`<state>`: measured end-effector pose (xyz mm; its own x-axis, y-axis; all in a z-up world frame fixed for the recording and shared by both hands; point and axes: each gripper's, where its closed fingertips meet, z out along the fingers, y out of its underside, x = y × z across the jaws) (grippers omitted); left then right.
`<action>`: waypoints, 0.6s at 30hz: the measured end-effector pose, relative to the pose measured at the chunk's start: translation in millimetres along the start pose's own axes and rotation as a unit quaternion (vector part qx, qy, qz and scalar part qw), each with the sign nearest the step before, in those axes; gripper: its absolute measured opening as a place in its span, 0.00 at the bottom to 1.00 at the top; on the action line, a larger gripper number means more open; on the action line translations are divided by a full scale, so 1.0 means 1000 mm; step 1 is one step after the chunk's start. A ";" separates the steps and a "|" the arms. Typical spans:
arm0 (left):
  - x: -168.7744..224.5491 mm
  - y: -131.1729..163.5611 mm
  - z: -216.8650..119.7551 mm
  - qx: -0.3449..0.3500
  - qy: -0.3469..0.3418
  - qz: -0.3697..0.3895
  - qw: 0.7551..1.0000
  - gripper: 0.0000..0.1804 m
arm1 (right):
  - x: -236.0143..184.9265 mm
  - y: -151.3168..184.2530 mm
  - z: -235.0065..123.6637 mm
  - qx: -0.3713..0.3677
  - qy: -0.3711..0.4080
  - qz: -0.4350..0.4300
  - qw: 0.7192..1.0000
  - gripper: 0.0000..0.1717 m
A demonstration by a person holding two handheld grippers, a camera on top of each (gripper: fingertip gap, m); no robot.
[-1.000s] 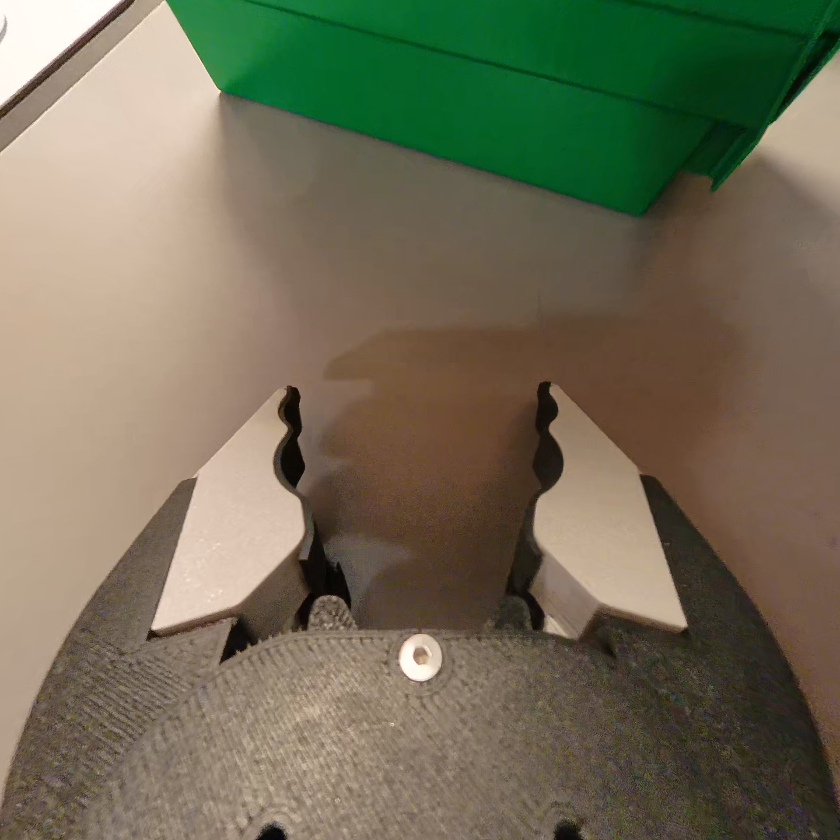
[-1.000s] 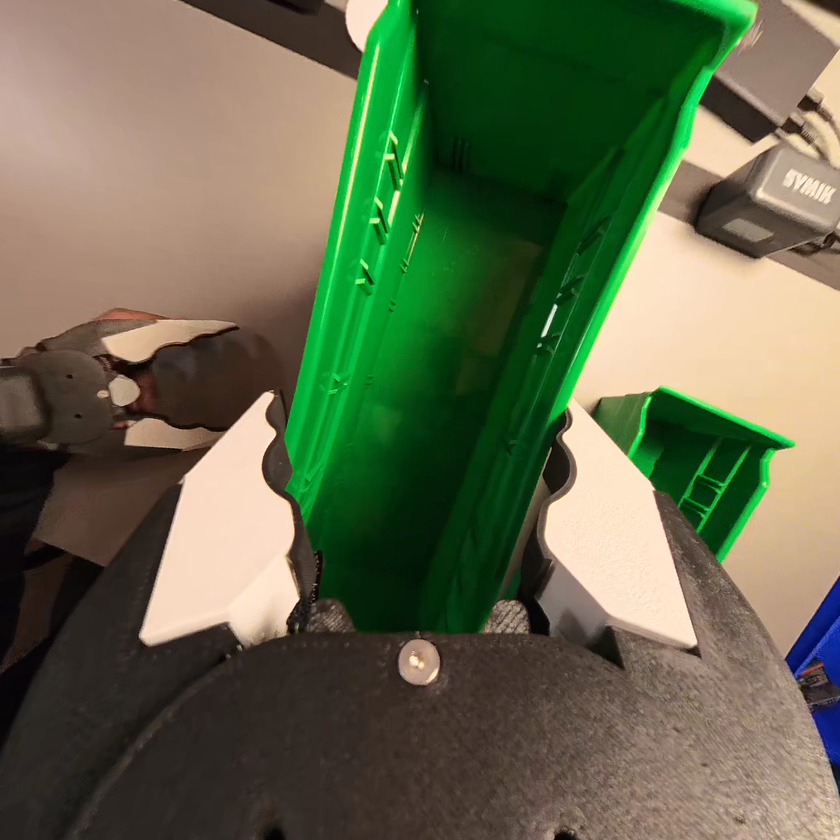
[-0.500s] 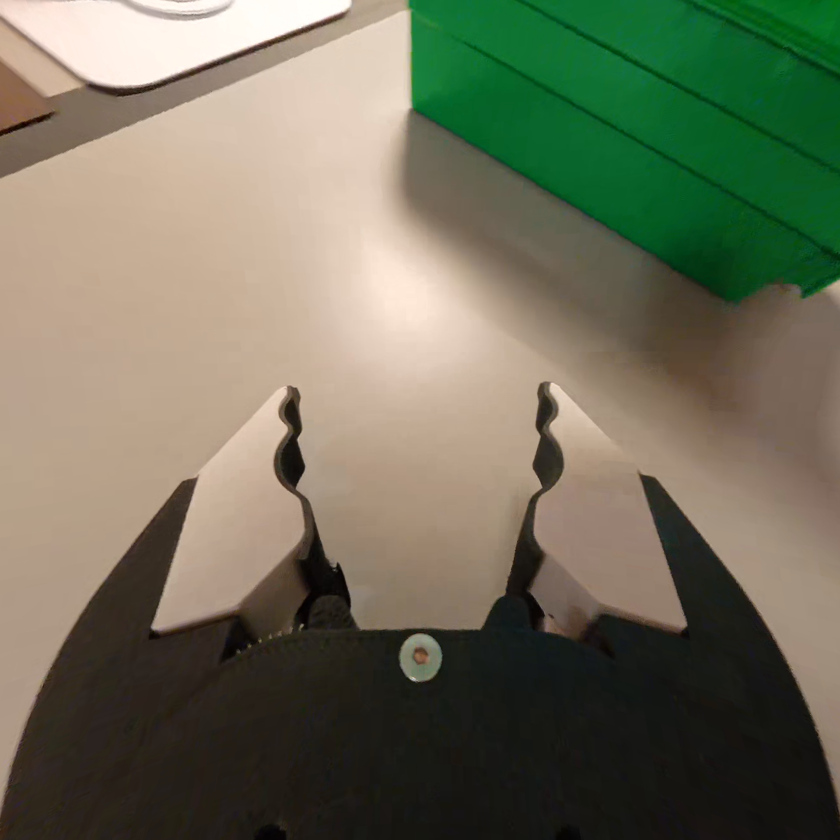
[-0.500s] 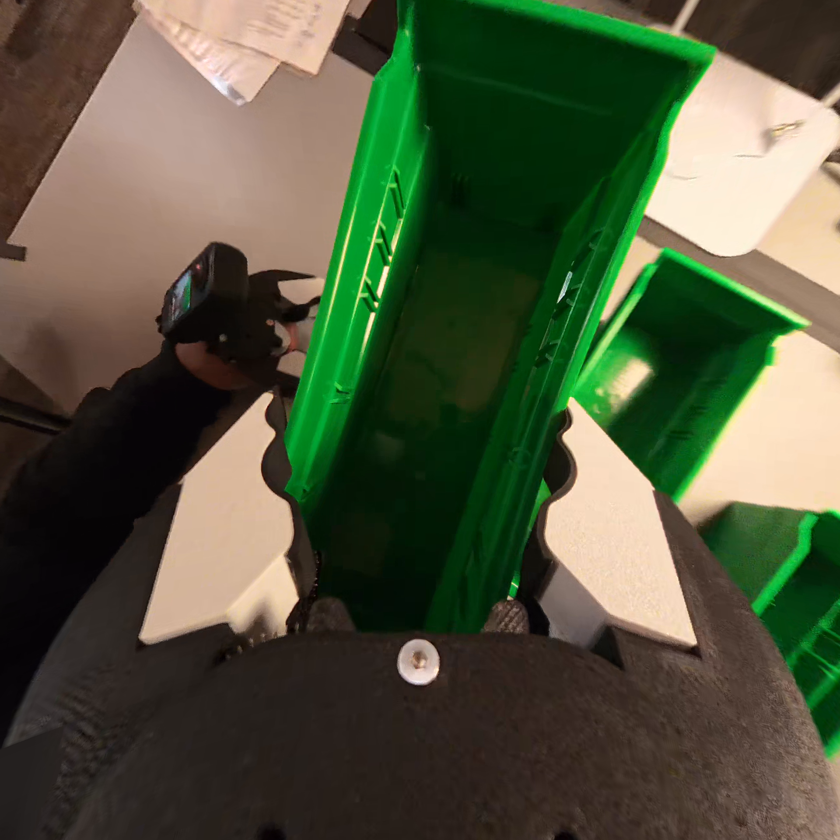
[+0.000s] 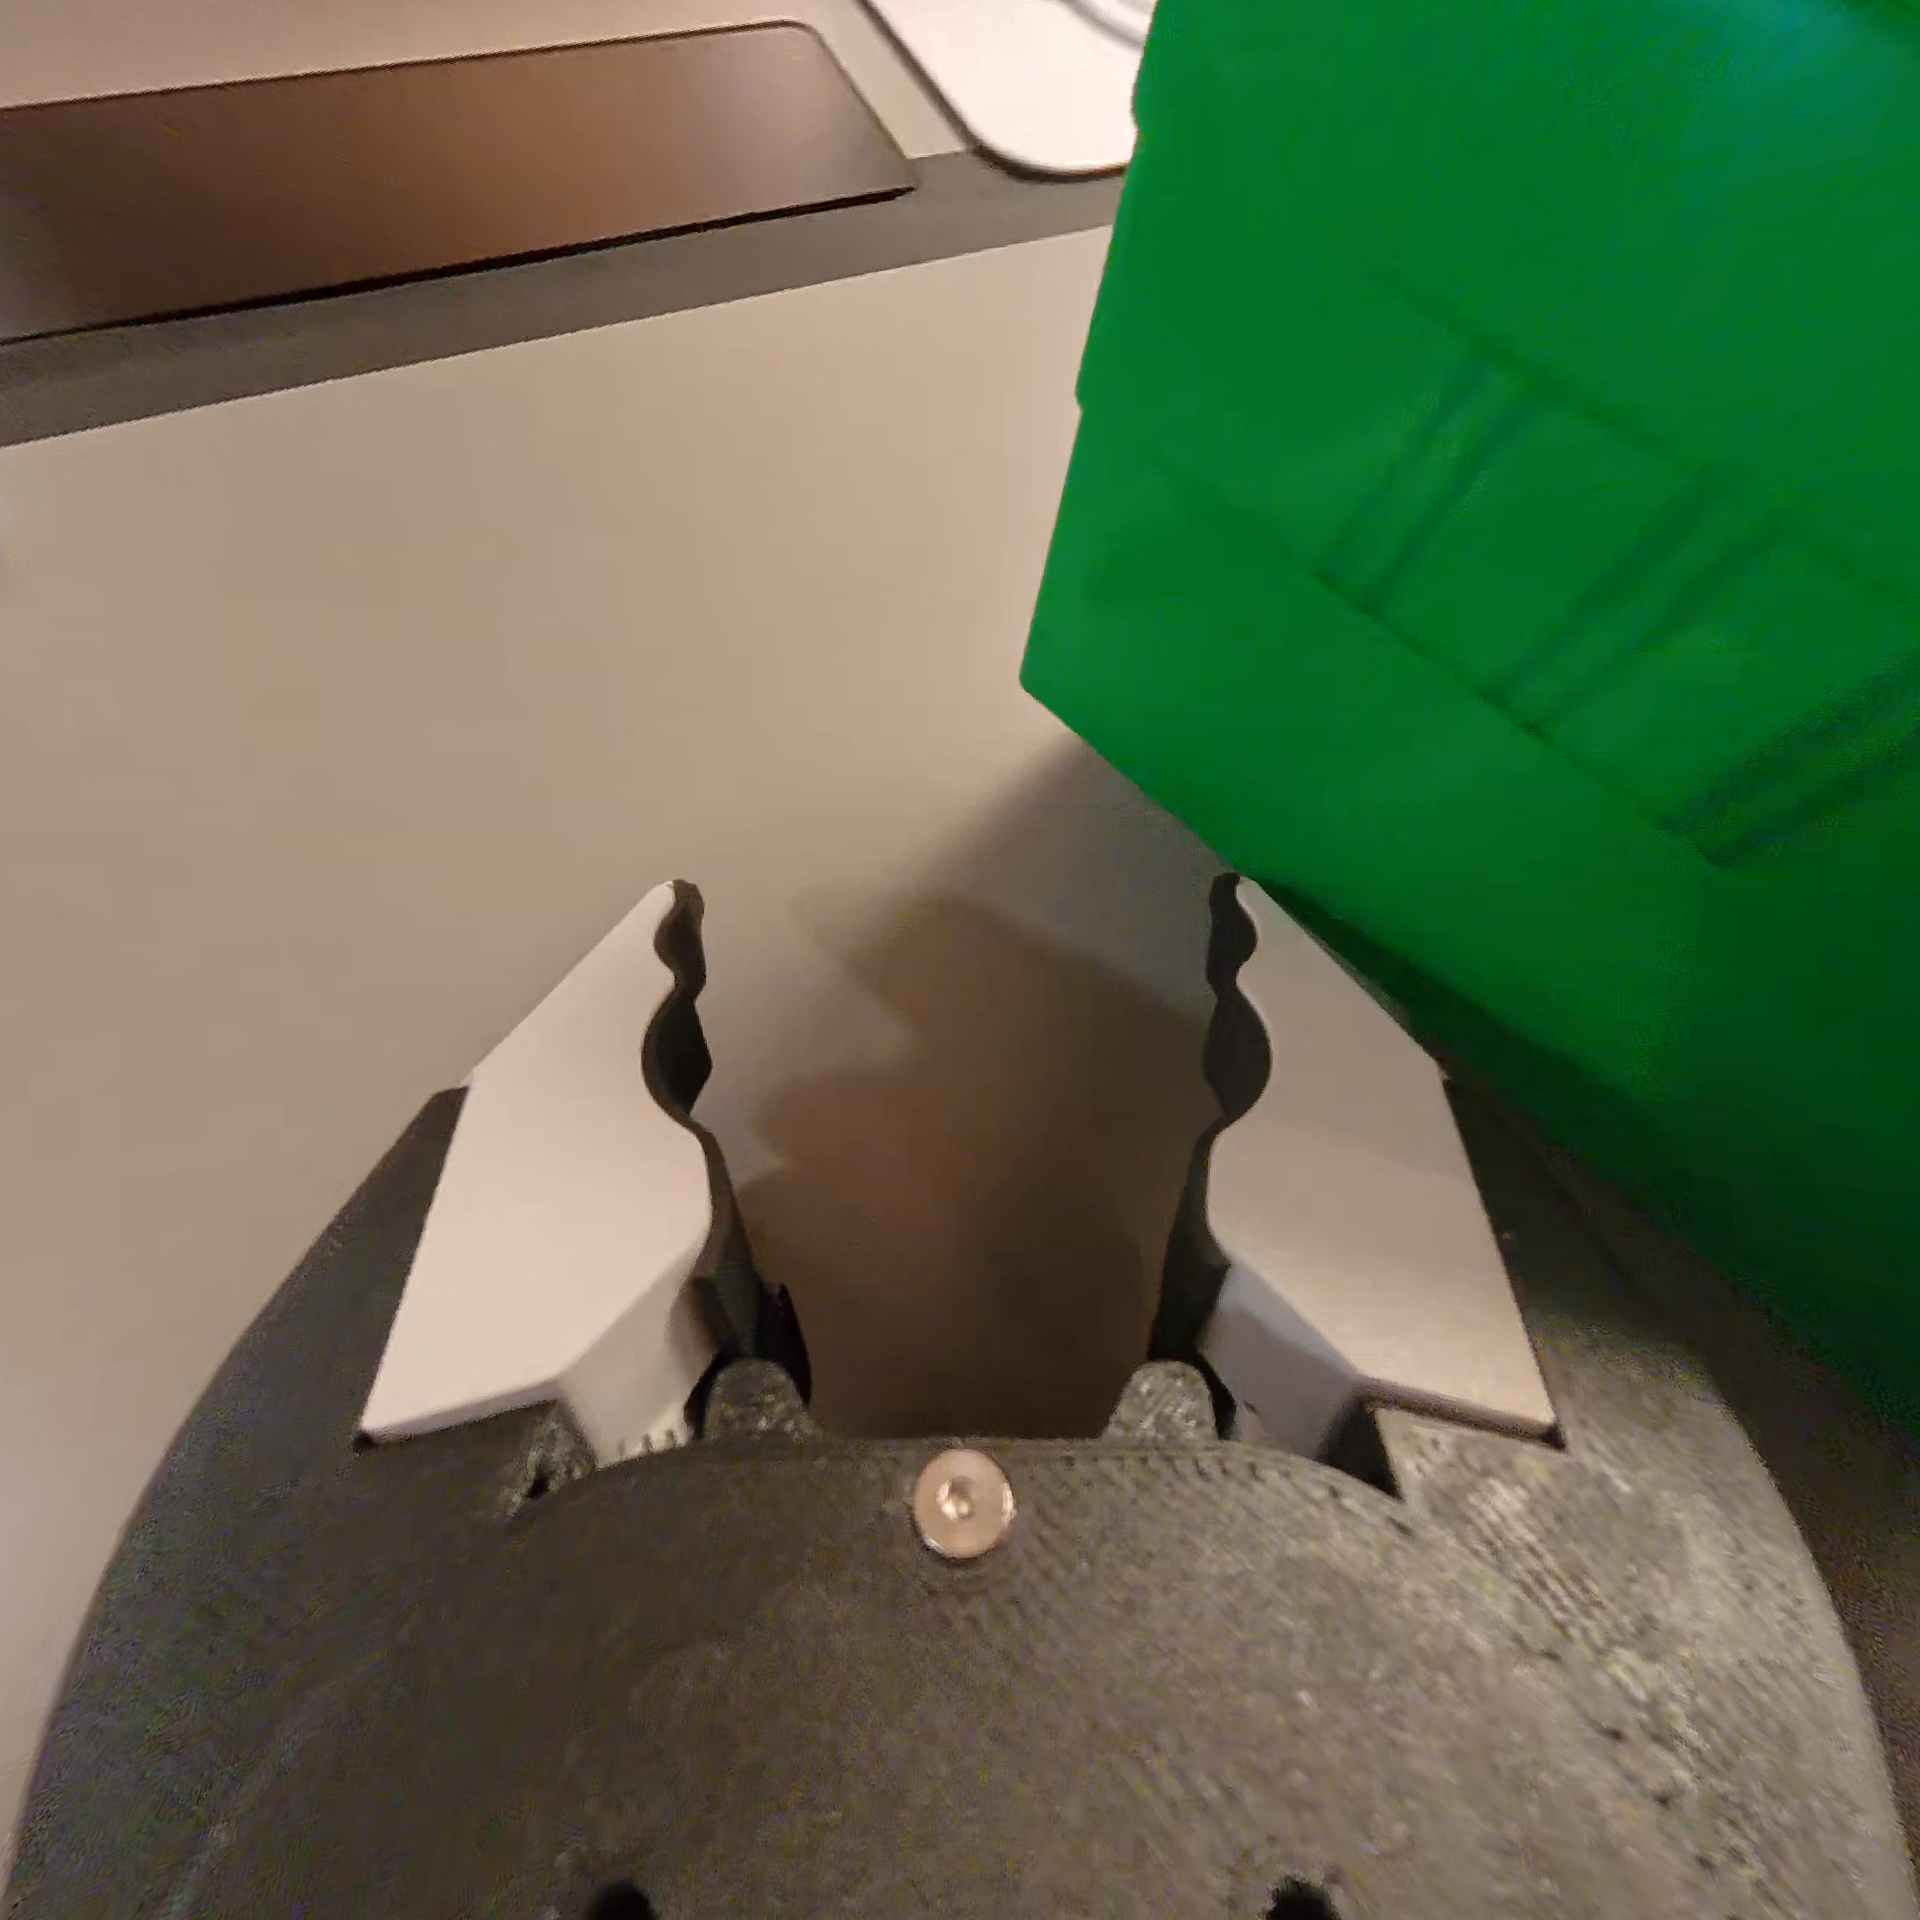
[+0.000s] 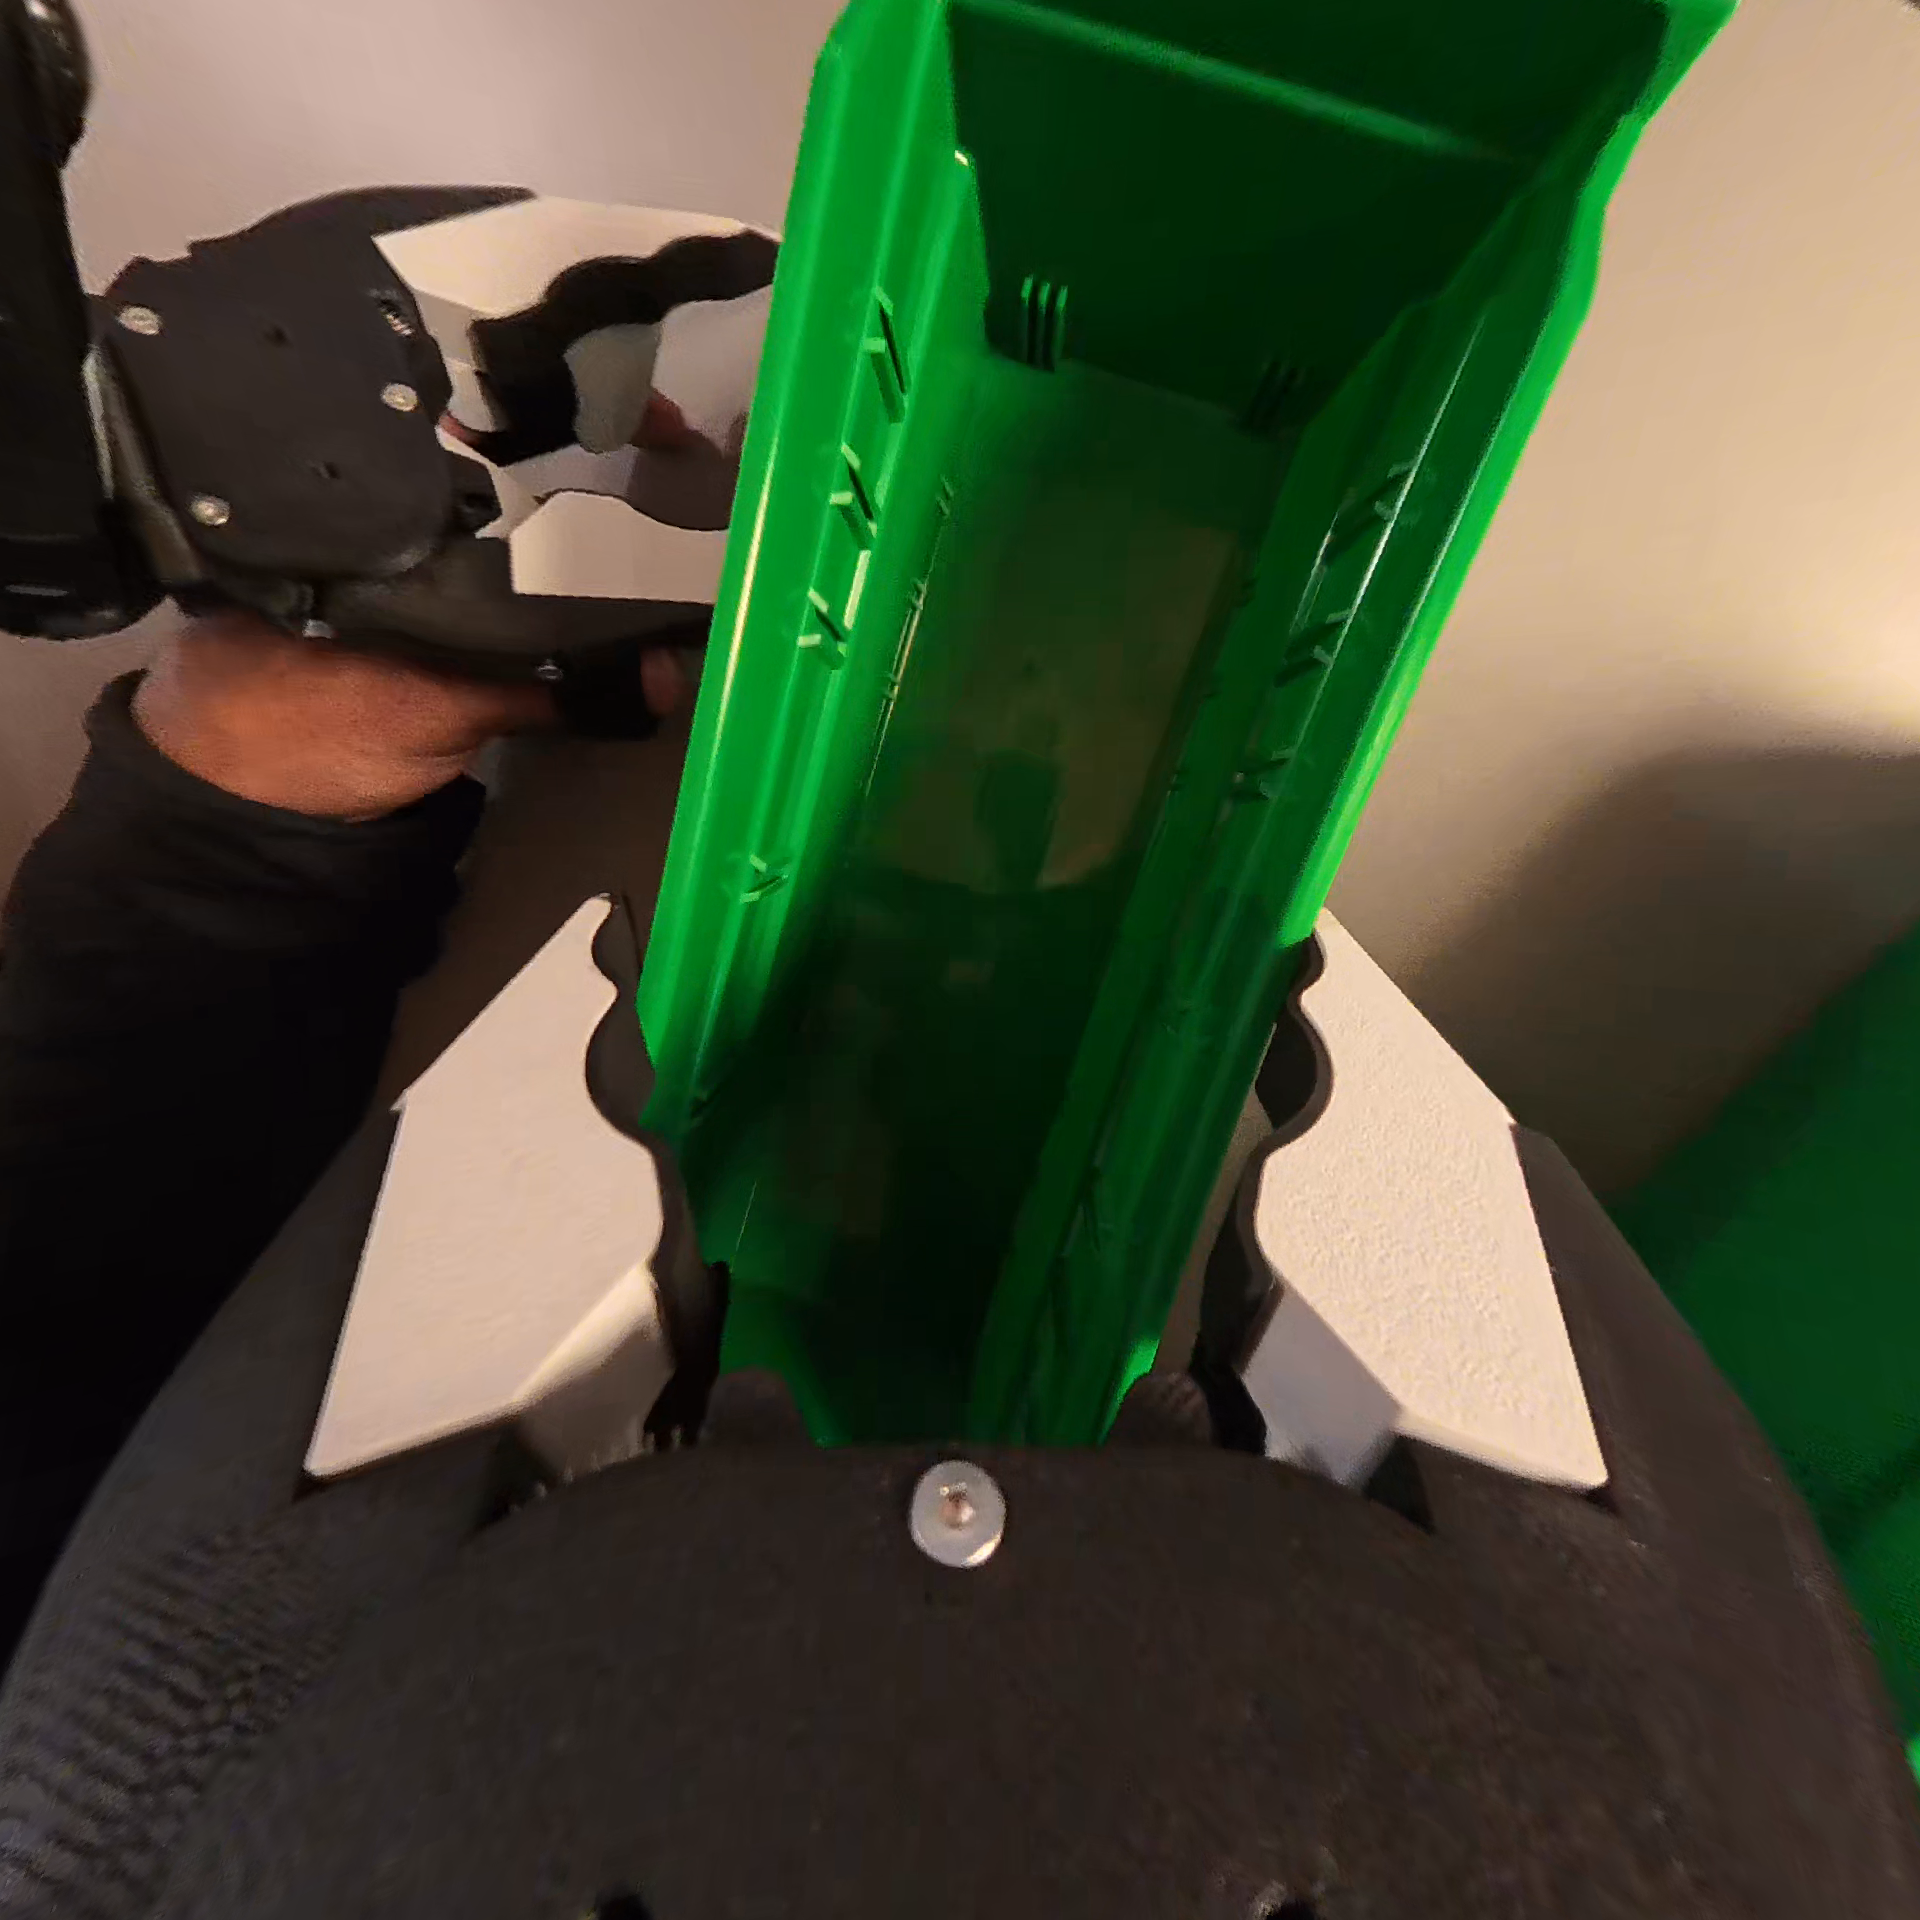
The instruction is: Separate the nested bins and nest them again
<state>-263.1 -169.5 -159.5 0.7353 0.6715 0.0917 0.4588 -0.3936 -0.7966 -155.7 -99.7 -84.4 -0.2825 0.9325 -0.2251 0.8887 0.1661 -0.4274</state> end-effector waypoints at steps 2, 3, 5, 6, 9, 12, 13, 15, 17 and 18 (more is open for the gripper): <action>-0.013 0.004 -0.001 -0.013 -0.032 -0.003 0.999 0.55 | -0.001 0.001 0.011 0.005 -0.008 0.007 1.000 0.72; -0.021 0.007 -0.003 -0.020 -0.052 -0.006 0.998 0.55 | -0.002 0.003 0.016 0.005 -0.013 0.011 1.000 0.74; -0.039 0.012 -0.007 -0.035 -0.093 -0.011 0.995 0.56 | -0.002 0.003 0.024 0.012 -0.022 0.021 0.999 0.75; -0.047 0.014 -0.009 -0.040 -0.109 -0.017 0.993 0.56 | -0.002 0.000 0.025 0.026 -0.024 0.024 0.999 0.75; -0.059 0.014 -0.012 -0.031 -0.126 -0.038 0.991 0.57 | -0.015 -0.013 0.019 0.068 -0.082 0.054 0.993 0.68; -0.058 0.010 -0.012 -0.014 -0.116 -0.048 0.992 0.57 | -0.022 -0.020 0.003 0.105 -0.119 0.071 0.985 0.68; -0.058 0.010 -0.011 -0.013 -0.116 -0.047 0.992 0.57 | -0.018 -0.017 -0.002 0.112 -0.104 0.059 0.987 0.68; -0.058 0.010 -0.011 -0.013 -0.116 -0.043 0.992 0.57 | -0.014 0.000 -0.007 0.114 -0.089 0.041 0.989 0.69; -0.059 0.011 -0.012 -0.012 -0.116 -0.043 0.992 0.57 | -0.013 0.023 -0.006 0.107 -0.095 0.032 0.989 0.68; -0.060 0.011 -0.013 -0.011 -0.117 -0.046 0.992 0.57 | -0.014 0.035 -0.004 0.105 -0.102 0.029 0.989 0.67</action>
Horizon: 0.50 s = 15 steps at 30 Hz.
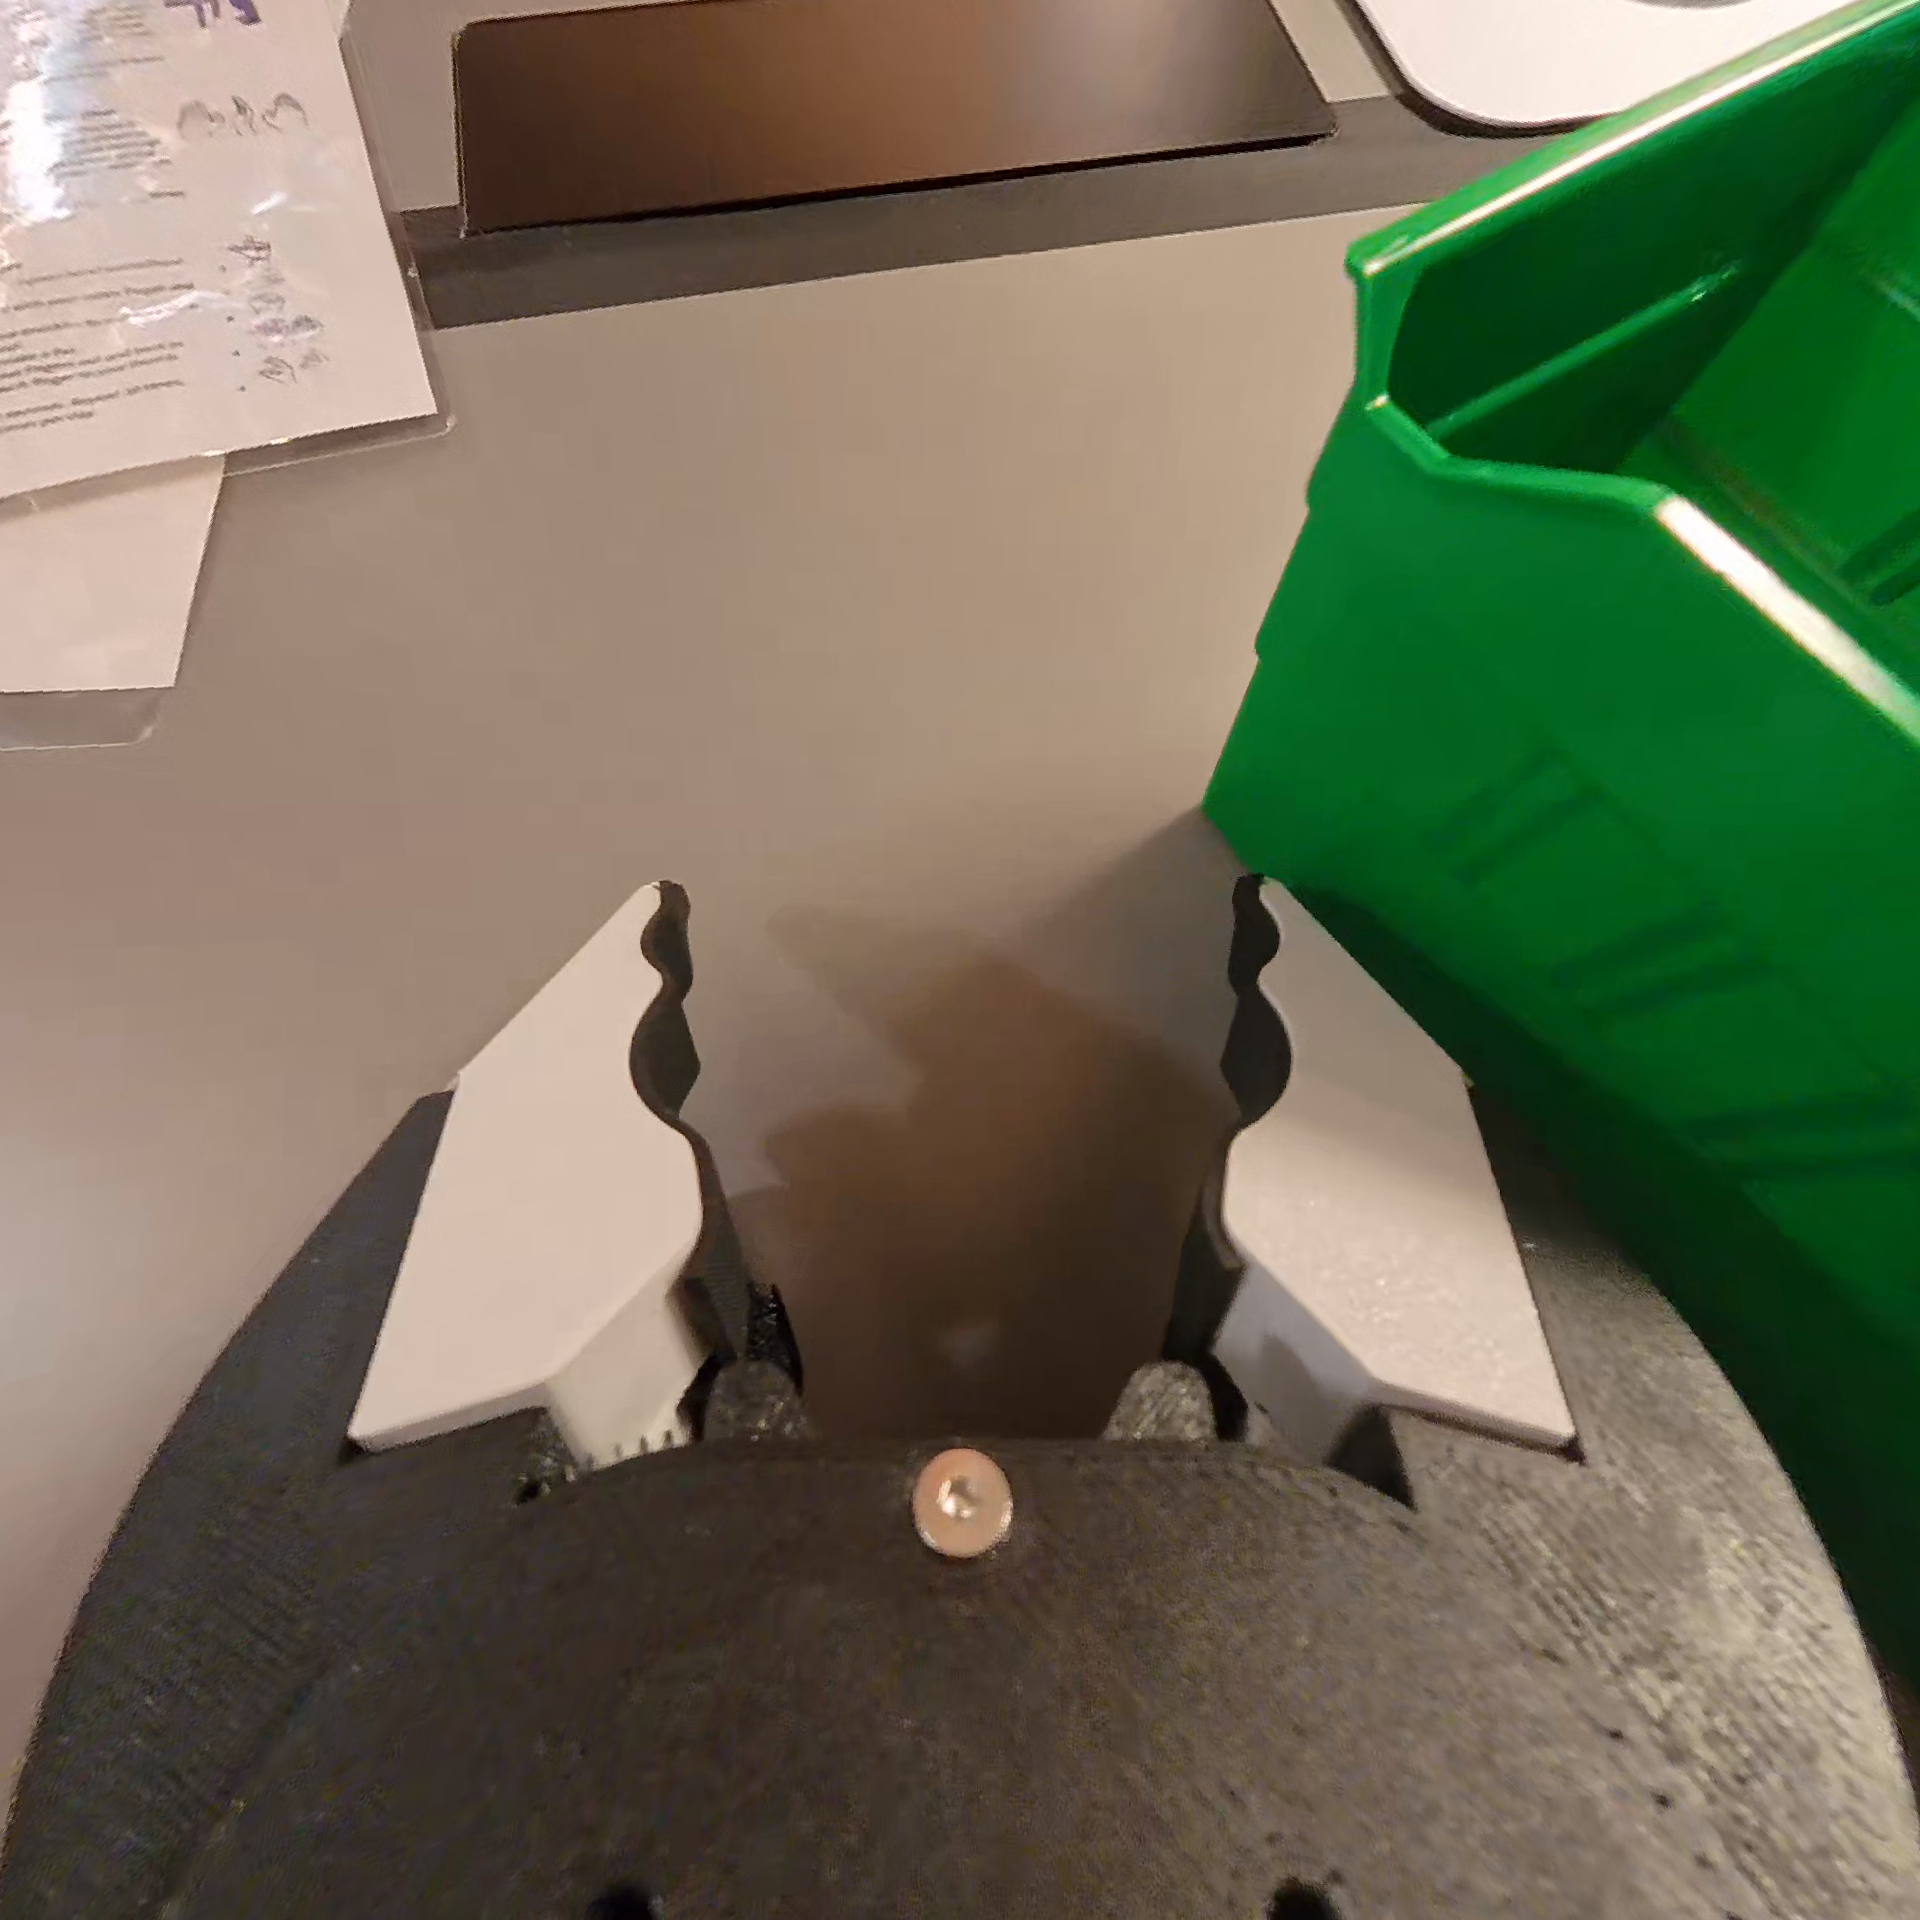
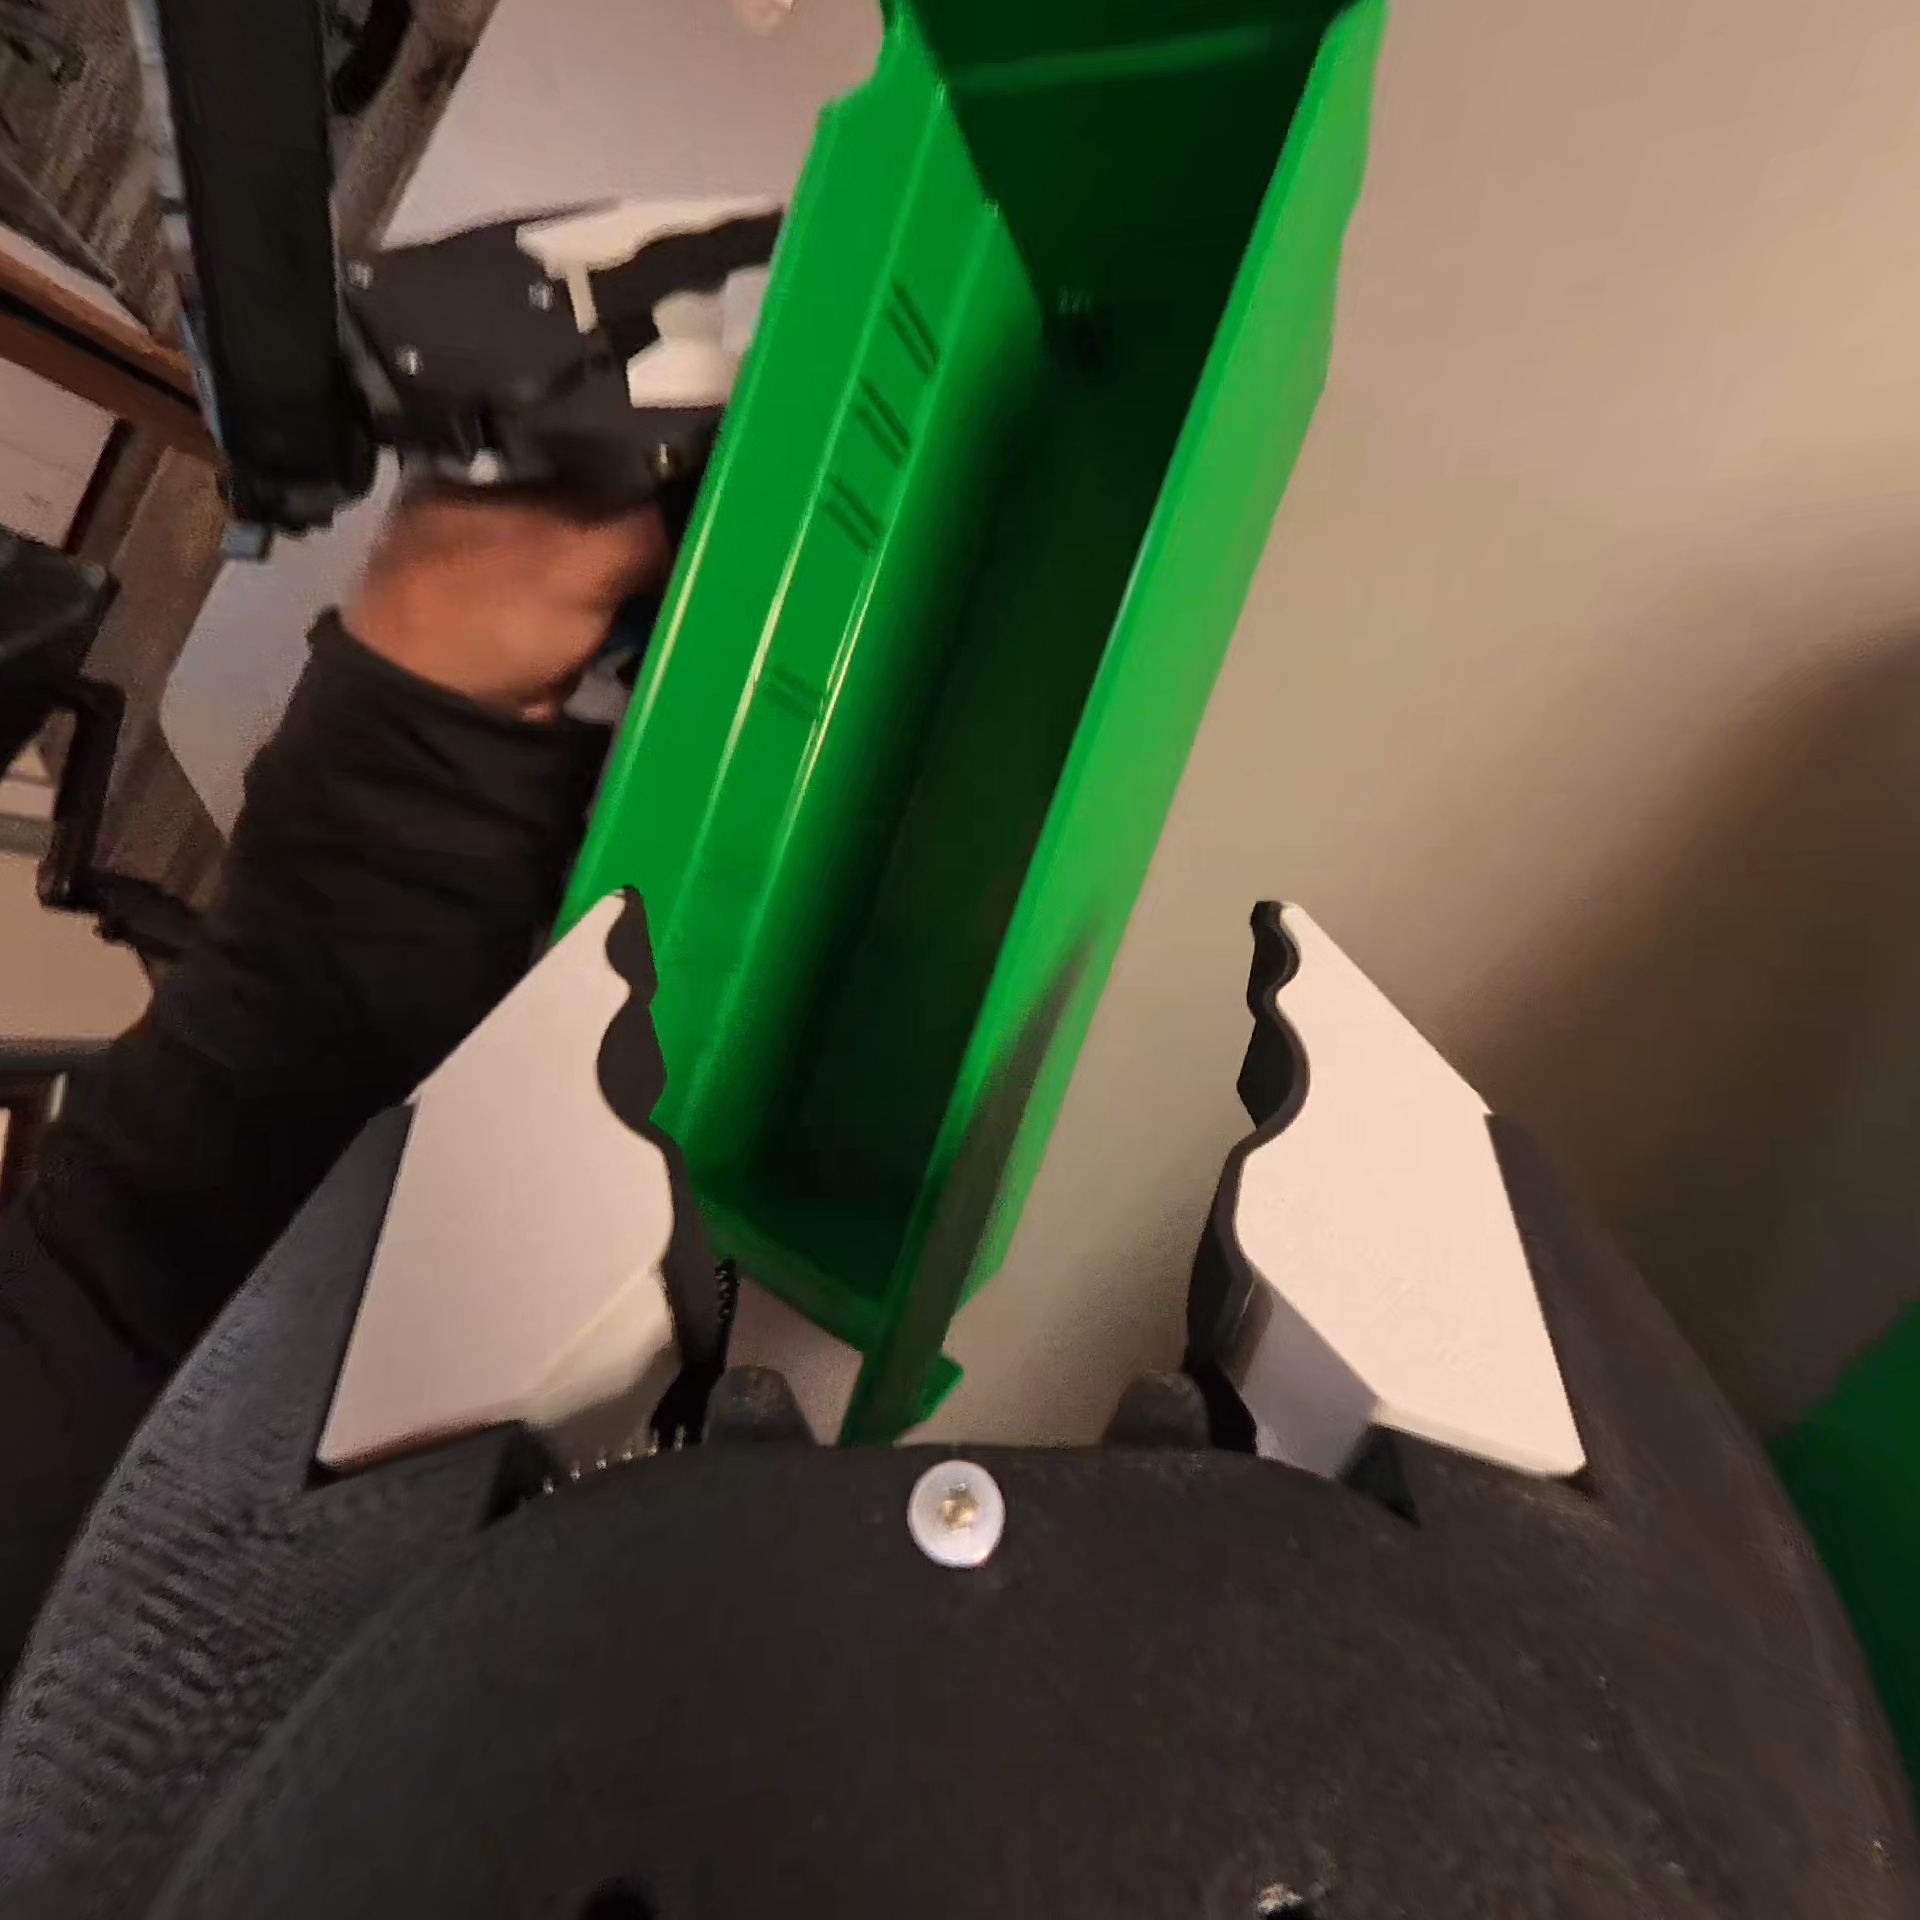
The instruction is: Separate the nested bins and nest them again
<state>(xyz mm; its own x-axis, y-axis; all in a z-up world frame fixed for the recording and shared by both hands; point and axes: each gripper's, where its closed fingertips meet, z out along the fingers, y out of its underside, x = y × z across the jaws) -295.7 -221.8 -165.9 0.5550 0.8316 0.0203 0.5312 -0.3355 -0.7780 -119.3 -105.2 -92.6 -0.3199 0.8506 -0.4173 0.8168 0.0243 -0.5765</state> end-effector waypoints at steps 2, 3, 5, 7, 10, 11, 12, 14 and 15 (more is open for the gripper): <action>-0.006 0.001 -0.002 -0.001 -0.009 -0.004 1.000 0.57 | -0.012 0.023 0.003 -0.006 -0.040 -0.010 0.999 0.64; -0.010 0.003 -0.004 -0.001 -0.014 -0.007 1.000 0.58 | -0.019 0.032 0.005 -0.008 -0.060 -0.009 0.998 0.63; -0.016 0.005 -0.010 0.009 -0.015 -0.022 1.000 0.58 | -0.032 0.038 0.010 0.005 -0.096 -0.011 0.995 0.64; -0.018 0.004 -0.021 0.034 0.003 -0.056 0.998 0.57 | -0.034 0.036 0.017 0.019 -0.100 -0.020 0.995 0.64; -0.022 0.007 -0.044 0.078 0.040 -0.119 0.989 0.57 | -0.050 0.029 0.026 0.029 -0.156 -0.017 0.987 0.65; -0.024 0.010 -0.052 0.088 0.048 -0.134 0.986 0.57 | -0.057 0.028 0.027 0.032 -0.179 -0.013 0.983 0.64; -0.026 0.014 -0.060 0.093 0.051 -0.145 0.984 0.57 | -0.064 0.028 0.028 0.033 -0.199 -0.013 0.979 0.64; -0.031 0.023 -0.074 0.094 0.045 -0.152 0.983 0.57 | -0.072 0.032 0.031 0.031 -0.220 -0.025 0.975 0.63; -0.031 0.026 -0.081 0.092 0.042 -0.149 0.984 0.57 | -0.071 0.034 0.032 0.033 -0.218 -0.033 0.975 0.63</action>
